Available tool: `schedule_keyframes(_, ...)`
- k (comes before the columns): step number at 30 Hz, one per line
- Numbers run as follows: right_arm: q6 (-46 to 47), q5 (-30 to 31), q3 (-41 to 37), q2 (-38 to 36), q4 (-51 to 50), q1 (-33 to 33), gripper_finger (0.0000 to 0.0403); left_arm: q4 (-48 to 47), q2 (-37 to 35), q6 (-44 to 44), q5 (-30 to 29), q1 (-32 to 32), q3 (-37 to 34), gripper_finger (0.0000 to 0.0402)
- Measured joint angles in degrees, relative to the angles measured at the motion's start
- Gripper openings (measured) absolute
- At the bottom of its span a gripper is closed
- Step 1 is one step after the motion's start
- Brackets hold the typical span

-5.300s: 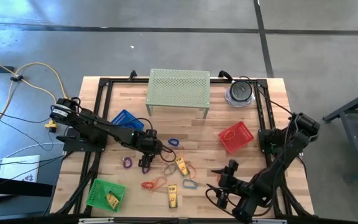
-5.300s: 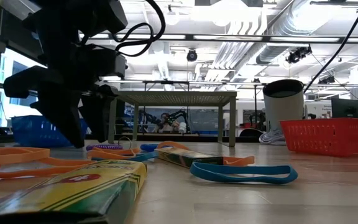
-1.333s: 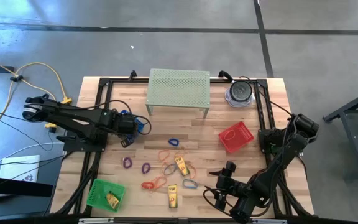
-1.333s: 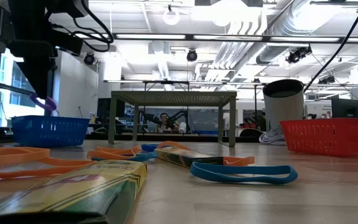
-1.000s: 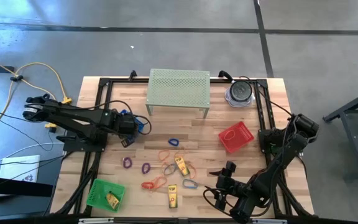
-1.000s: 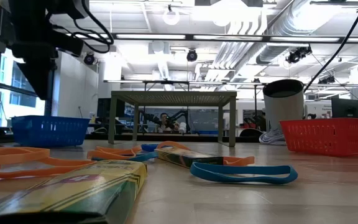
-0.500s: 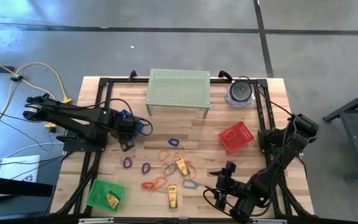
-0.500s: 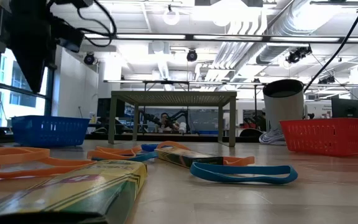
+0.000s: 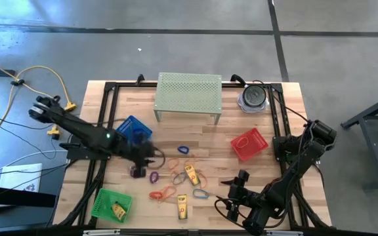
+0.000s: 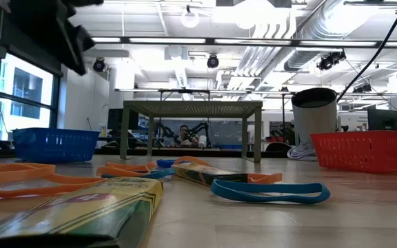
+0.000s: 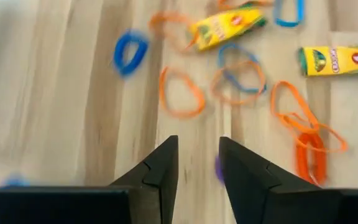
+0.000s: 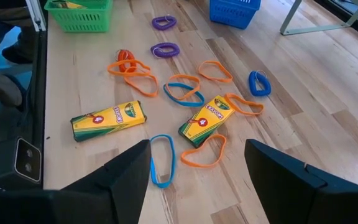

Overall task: Pick & Place Office Desk Supplies
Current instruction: Put the orange rubber band into the red bin

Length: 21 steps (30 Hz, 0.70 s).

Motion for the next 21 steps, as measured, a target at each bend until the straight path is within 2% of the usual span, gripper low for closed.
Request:
schedule_keyframes(3, -0.05, -0.01, 0.00, 0.02, 0.08, 0.00, 0.0249, 7.50, 3.48, 5.71, -4.40, -2.48, -1.74, 0.0110)
schedule_keyframes(6, -0.12, -0.02, -0.03, 0.36, 0.23, -0.01, 0.0249, 9.96, 7.71, 4.95, -6.45, -2.78, -2.14, 0.0110)
schedule_keyframes(11, -0.56, -0.63, -0.09, 1.28, 0.25, -0.13, 0.0249, 15.08, 15.15, 1.30, -6.58, -1.00, -2.14, 0.0110)
schedule_keyframes(16, -1.64, -1.05, -0.09, 2.64, 0.72, -0.48, 0.0249, 18.26, 23.06, 4.86, -6.58, 1.66, -2.18, 0.0110)
schedule_keyframes(21, -1.64, -1.56, -0.09, 3.19, 1.34, -0.79, 0.0249, 18.98, 25.92, 4.31, -6.62, 3.56, -2.23, 0.0110)
